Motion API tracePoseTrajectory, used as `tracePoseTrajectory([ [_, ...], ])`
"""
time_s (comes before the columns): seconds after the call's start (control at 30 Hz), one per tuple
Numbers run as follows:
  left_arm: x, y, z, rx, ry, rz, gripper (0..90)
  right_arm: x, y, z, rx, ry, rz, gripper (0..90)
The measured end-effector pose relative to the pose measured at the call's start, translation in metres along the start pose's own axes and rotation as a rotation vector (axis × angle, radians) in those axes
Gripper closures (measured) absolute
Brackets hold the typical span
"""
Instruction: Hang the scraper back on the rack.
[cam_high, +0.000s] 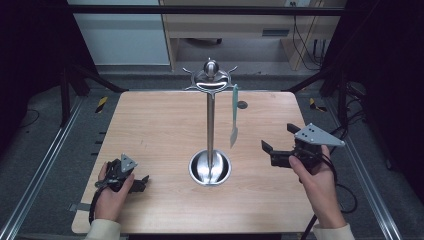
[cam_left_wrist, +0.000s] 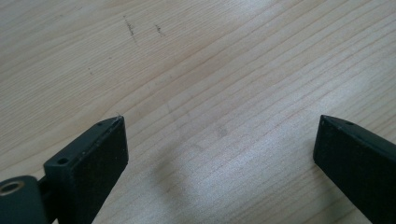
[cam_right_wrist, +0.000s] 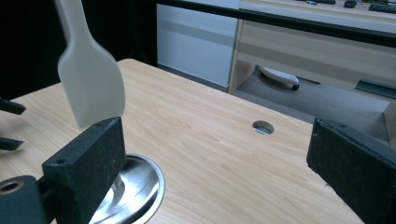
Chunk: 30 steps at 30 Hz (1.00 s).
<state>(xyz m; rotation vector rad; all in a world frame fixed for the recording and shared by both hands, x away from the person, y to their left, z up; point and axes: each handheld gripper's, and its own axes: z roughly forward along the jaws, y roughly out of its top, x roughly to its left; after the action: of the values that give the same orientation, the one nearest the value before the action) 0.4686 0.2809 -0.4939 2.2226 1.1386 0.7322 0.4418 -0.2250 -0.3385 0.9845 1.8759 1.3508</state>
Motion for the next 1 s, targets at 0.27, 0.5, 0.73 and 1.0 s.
tracePoseTrajectory([
  [0.27, 0.0, 0.0, 0.001, 0.0, -0.002, 0.002, 2.9, 0.004, -0.031, 0.019, 0.018, -0.011, 0.02, 6.4],
  [0.5, 0.0, 0.0, 0.001, 0.003, 0.0, 0.001, 2.9, 0.002, -0.054, 0.033, 0.059, -0.038, 0.041, 7.2],
  [0.73, -0.001, 0.0, 0.001, 0.003, -0.005, 0.004, 2.9, -0.002, -0.075, 0.042, 0.109, -0.047, 0.061, 8.0],
  [1.0, -0.001, 0.0, 0.0, -0.001, -0.003, 0.003, 2.9, -0.006, -0.093, 0.049, 0.141, -0.042, 0.074, 8.5],
])
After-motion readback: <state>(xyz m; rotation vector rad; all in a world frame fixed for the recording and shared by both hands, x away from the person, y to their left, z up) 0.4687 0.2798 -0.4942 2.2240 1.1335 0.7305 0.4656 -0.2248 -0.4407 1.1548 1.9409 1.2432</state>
